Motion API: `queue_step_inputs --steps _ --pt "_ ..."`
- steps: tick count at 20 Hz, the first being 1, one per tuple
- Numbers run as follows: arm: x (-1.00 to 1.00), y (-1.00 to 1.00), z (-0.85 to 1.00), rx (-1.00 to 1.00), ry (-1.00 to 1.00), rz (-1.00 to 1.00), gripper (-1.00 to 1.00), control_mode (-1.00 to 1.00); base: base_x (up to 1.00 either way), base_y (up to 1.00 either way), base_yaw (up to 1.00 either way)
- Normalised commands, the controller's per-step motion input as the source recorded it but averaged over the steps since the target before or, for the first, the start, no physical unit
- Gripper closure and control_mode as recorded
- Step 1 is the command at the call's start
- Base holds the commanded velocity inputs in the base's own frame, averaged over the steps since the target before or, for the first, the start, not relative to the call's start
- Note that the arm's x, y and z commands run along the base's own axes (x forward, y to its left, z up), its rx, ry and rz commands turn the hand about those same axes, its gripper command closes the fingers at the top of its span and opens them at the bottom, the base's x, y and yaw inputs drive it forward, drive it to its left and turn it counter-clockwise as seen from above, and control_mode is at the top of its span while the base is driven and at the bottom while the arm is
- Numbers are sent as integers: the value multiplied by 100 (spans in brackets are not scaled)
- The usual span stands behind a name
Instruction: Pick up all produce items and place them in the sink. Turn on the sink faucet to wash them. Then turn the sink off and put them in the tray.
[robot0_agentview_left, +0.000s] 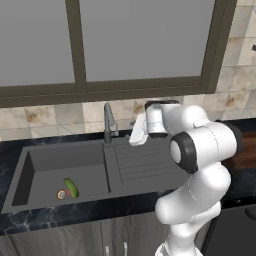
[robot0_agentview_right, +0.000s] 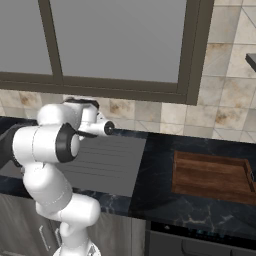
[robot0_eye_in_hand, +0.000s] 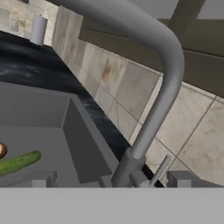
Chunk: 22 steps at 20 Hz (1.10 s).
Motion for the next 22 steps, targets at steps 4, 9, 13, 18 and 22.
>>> queue_step_inputs --steps 4,9,13,18,22 --pt "41 9 -11 0 0 2 -100 -100 0 0 0" --pt "35 21 -13 -2 3 0 -100 -100 0 0 0" --pt "34 27 -15 -3 1 0 -100 -100 0 0 0" --pt "38 19 -16 -2 0 0 -100 -100 0 0 0" --pt "41 7 -25 -2 0 0 -100 -100 0 0 0"
